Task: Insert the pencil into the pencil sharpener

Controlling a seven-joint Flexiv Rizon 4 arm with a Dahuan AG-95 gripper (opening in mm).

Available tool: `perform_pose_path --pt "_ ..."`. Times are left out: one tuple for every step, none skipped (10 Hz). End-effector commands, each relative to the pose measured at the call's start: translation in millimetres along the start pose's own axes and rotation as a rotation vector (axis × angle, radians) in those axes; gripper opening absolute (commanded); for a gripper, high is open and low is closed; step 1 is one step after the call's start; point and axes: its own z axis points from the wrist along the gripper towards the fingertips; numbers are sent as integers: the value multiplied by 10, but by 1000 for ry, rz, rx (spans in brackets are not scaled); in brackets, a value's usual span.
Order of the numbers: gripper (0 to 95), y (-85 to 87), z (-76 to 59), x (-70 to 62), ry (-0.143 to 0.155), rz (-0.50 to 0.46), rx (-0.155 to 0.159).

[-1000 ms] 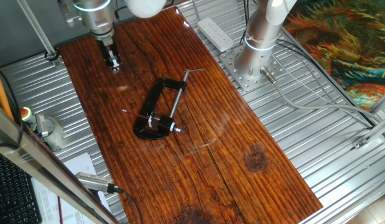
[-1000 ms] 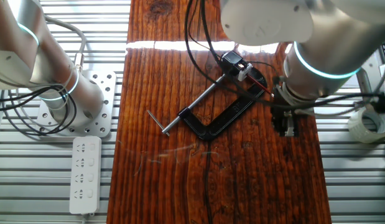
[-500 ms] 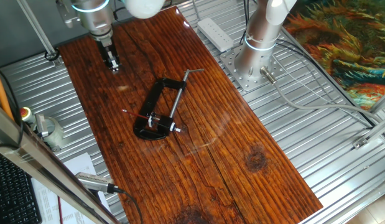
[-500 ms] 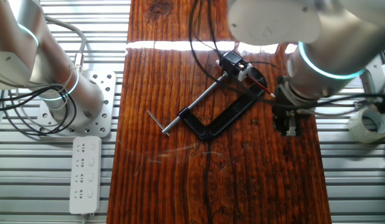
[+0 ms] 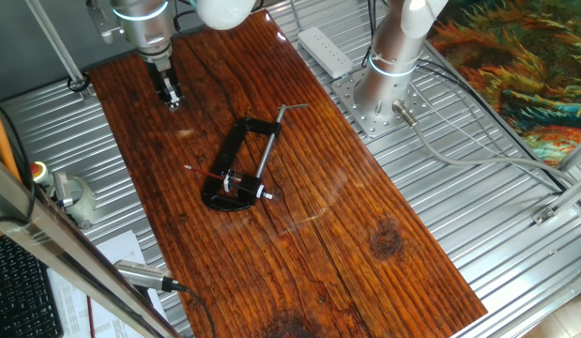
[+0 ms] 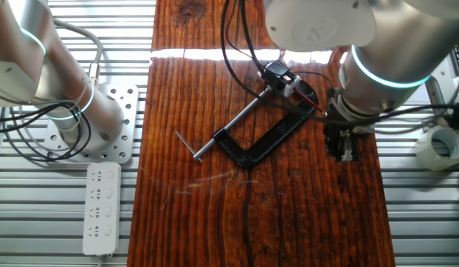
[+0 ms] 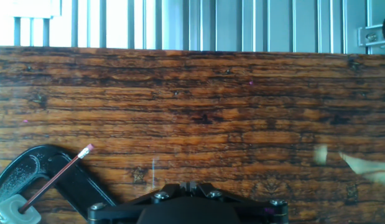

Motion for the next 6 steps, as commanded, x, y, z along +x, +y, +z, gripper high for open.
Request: perform_pose_path --pt "0 -2 -5 12 2 -4 4" --pt "0 -1 -5 12 4 -3 4" --pt "0 -1 -5 12 4 -6 3" --pt "0 -1 -5 12 8 -4 2" --pt "0 -1 -5 12 10 -4 2" --pt "0 -1 -5 12 8 5 6"
